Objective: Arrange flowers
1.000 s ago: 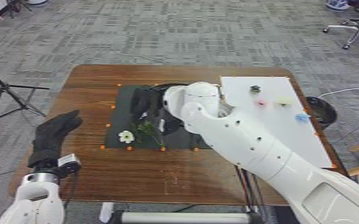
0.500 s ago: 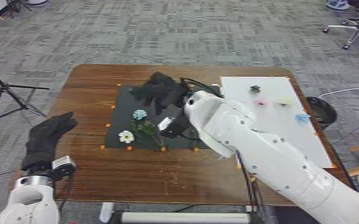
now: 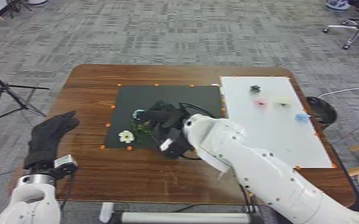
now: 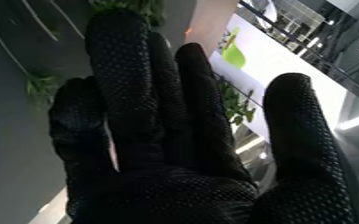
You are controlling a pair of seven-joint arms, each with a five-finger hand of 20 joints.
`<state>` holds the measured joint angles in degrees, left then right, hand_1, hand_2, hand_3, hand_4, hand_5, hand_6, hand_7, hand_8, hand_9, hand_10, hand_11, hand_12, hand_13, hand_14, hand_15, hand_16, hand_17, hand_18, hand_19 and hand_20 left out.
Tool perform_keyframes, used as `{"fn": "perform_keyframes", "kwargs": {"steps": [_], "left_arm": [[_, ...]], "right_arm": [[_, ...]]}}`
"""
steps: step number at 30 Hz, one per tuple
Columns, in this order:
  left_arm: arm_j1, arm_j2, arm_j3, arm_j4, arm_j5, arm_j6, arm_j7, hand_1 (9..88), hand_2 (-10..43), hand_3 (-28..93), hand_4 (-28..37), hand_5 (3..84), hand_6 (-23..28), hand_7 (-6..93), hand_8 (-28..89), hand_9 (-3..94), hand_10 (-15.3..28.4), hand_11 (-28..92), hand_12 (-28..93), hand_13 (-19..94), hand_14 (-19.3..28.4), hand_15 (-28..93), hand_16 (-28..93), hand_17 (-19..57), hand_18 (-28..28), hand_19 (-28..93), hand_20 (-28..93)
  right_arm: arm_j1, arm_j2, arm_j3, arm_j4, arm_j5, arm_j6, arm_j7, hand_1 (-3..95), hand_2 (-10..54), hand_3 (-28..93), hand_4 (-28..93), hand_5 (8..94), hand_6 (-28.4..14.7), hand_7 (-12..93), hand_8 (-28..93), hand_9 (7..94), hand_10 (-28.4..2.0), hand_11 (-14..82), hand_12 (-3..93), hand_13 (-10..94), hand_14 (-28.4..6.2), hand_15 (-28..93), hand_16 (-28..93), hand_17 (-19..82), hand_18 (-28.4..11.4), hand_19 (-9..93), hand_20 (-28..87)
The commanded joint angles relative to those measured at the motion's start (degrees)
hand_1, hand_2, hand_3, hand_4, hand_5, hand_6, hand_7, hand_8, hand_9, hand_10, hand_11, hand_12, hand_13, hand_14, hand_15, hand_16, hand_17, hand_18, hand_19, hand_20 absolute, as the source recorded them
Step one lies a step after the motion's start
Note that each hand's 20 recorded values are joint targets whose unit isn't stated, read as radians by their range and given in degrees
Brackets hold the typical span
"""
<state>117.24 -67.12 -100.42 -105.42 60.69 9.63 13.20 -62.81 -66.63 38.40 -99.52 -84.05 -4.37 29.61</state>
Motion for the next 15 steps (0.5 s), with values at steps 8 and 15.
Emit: {"fn": "perform_keyframes", "kwargs": {"steps": [8,15], "left_arm": [[-0.07,-0.61,0.37,0.45,0.39,-1.44,-0.75,27.2,5.6,69,-28.1,55.7,-0.2,17.5,-8,53.1,14.6,25,15,42,17.5,24,1,8.5,11.5,10,19],[-0.24,-0.57,0.46,0.59,0.37,-1.65,-0.74,27.2,5.6,69,-28.0,55.7,-0.2,17.5,-8,53.1,14.6,25,15,42,17.4,24,1,8.4,11.5,10,19]], "right_arm": [[-3.88,-1.52,-1.15,-0.37,-0.73,0.74,1.32,31.5,14.3,46,-9,60.0,-6.6,9,-5,65.7,-17.1,8.5,12.2,72,-15.5,52,33,35,-24.1,81,57],[-4.17,-2.41,-1.86,0.43,-1.11,1.89,0.41,31.4,14.2,46,-9,61.4,-5.7,13,-4,63.1,-16.7,7.9,12.0,71,-15.5,53,33,35,-24.0,81,57]]}}
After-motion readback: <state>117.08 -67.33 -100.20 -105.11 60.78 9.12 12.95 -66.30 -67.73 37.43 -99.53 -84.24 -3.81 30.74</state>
